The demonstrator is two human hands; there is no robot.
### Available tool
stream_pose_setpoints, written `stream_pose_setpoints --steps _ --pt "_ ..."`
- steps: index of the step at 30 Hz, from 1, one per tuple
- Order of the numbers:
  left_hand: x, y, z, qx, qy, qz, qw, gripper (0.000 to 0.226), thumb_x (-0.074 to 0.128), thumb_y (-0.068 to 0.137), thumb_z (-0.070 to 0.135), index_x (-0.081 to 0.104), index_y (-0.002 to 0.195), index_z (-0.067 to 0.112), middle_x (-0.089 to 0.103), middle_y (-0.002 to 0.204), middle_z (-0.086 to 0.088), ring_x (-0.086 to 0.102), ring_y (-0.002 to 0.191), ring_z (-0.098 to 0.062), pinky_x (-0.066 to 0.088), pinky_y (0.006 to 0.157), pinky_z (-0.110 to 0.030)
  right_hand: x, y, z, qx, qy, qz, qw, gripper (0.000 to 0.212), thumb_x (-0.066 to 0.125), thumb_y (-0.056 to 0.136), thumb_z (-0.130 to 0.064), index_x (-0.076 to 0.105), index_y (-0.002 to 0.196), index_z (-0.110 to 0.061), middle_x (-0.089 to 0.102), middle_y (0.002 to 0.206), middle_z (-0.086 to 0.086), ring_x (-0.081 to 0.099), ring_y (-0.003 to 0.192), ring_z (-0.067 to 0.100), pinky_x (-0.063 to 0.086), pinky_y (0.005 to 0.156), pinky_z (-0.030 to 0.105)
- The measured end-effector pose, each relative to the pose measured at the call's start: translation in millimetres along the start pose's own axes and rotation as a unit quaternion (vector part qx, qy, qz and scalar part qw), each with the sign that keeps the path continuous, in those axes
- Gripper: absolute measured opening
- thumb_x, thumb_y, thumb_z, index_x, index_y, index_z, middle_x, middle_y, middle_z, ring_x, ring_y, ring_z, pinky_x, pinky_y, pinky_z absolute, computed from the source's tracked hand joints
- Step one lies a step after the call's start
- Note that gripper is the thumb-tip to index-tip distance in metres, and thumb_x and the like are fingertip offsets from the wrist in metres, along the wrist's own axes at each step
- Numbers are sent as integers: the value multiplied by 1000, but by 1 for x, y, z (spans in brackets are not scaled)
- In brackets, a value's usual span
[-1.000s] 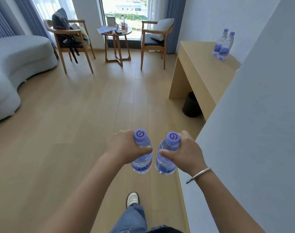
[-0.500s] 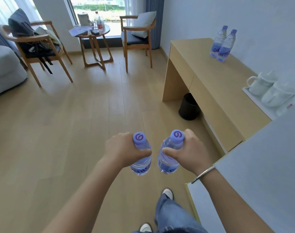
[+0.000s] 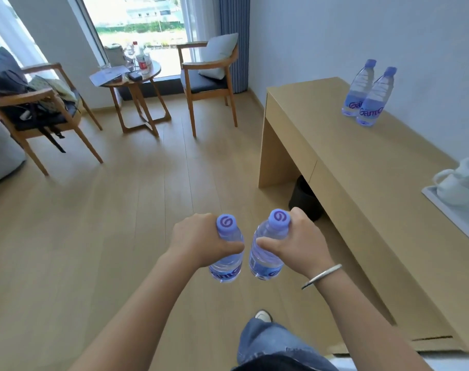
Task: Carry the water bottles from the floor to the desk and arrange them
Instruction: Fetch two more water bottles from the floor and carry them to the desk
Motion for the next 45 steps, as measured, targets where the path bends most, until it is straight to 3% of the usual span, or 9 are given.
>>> stream_pose_setpoints --steps 3,7,18,27,34,38,45 --pt "-11 54 18 11 -7 10 1000 45 64 60 55 40 56 17 42 51 5 36 48 -13 26 44 -22 -15 46 9 6 9 24 1000 43 76 59 -31 33 55 -27 35 65 -4 37 53 13 32 48 22" --pt "-14 107 46 41 0 7 999 45 64 60 56 40 57 17 44 53 4 38 49 -14 28 44 -22 -35 86 30 40 11 23 999 38 76 60 -29 38 59 -26 43 72 1 47 62 19 40 54 27" --pt "15 232 156 187 8 -61 981 42 61 57 58 54 62 17 48 53 7 40 49 -11 34 45 -20 -97 156 94 138 3 122 983 33 77 57 -34 44 58 -38 47 73 -9 50 64 3 32 52 17" --pt "13 364 239 283 38 -74 955 48 63 59 61 39 55 20 43 50 6 39 46 -9 26 44 -21 -143 254 137 203 8 279 939 39 80 56 -31 42 58 -41 52 79 -4 54 72 17 40 61 28" --pt "8 471 305 344 35 -119 931 43 63 59 58 41 57 22 48 55 7 42 49 -9 27 45 -22 -171 345 165 266 5 318 910 36 79 57 -34 44 61 -41 49 80 -10 52 74 12 33 56 16" --pt "12 518 337 373 16 -151 915 39 65 60 55 42 58 23 50 58 7 45 52 -12 29 46 -23 -185 385 178 304 -1 340 890 45 81 58 -32 36 59 -32 43 73 -10 48 70 17 31 58 26" --pt "25 567 378 401 19 -165 901 40 65 63 55 42 58 23 54 61 7 47 53 -9 29 46 -24 -201 429 198 340 -8 362 868 43 77 63 -34 35 57 -31 43 72 -9 50 70 20 34 58 28"
Point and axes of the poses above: each hand's wrist, its own y-axis towards the middle knuckle, its own x-axis out of the palm, z = x × y, the point moved 6 cm from there along y, towards the middle knuckle
